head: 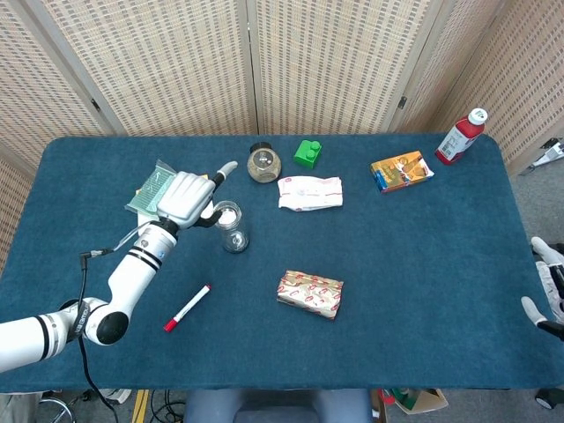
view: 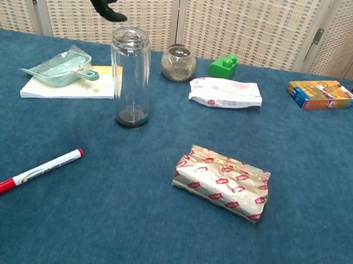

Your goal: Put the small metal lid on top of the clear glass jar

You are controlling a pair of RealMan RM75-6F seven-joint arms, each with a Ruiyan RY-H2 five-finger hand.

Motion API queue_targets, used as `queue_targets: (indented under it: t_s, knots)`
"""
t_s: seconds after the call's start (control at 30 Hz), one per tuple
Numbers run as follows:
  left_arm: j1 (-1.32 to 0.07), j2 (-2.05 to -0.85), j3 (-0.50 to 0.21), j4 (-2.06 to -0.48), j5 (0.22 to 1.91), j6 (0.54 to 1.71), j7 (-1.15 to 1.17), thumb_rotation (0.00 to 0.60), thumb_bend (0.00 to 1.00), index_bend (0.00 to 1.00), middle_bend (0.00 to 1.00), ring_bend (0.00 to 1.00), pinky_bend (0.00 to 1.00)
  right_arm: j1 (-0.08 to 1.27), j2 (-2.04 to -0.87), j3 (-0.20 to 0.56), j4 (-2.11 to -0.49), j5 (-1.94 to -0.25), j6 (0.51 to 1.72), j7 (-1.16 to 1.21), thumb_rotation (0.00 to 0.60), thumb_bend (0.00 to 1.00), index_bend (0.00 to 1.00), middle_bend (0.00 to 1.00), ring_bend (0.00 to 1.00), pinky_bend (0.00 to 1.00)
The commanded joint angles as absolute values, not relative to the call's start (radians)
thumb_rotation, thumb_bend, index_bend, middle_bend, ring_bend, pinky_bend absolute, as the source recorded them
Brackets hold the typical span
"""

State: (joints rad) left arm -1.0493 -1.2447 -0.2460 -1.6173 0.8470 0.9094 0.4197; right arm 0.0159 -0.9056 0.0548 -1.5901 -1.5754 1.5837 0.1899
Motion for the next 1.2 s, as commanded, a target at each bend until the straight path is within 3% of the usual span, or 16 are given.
queue_targets:
  t_s: [0.03,0.37,0.87,1.03,1.2]
  knots:
    - [-1.045,-1.244,-0.251,-1.619,0.85,0.921,0.413,0.6,0.35,0.0,0.87,0.84,1.0,0.017,-0.906,0.055,-1.591,-1.576,1.582,0.189,0.6,0.31,0.02,0.19,0.08,0.23]
    - [-1.016,-1.211,-0.255,-1.669,0.868,0.94,0.383,0.6,0.35,0.0,0.88,0.85,1.0,0.023,-0.903,0.059,-1.597,-1.575,1.577,0.183,0.6,0.3,0.02,0.19,0.08,0.23]
    - [-0.925,-1.152,-0.214,-1.761,0.94,1.007,0.356,0.6,0.35,0.16,0.88,0.84,1.0,0.032,-0.857,0.086,-1.631,-1.537,1.571,0.176,0.6,0.31,0.02,0.19,0.08,0.23]
    - [-0.871,-1.144,-0.205,-1.784,0.945,1.076,0.351,0.6,0.35,0.27,0.81,0.79,1.0,0.037,-0.854,0.084,-1.633,-1.537,1.558,0.183,0.6,0.3,0.02,0.19,0.08,0.23]
    - [-0.801,-1.14,-0.182,-1.814,0.969,1.164,0.351,0.6,0.35,0.29,0.73,0.71,1.0,0.039,-0.854,0.083,-1.629,-1.534,1.549,0.187,0.6,0.31,0.02,0.19,0.08,0.23]
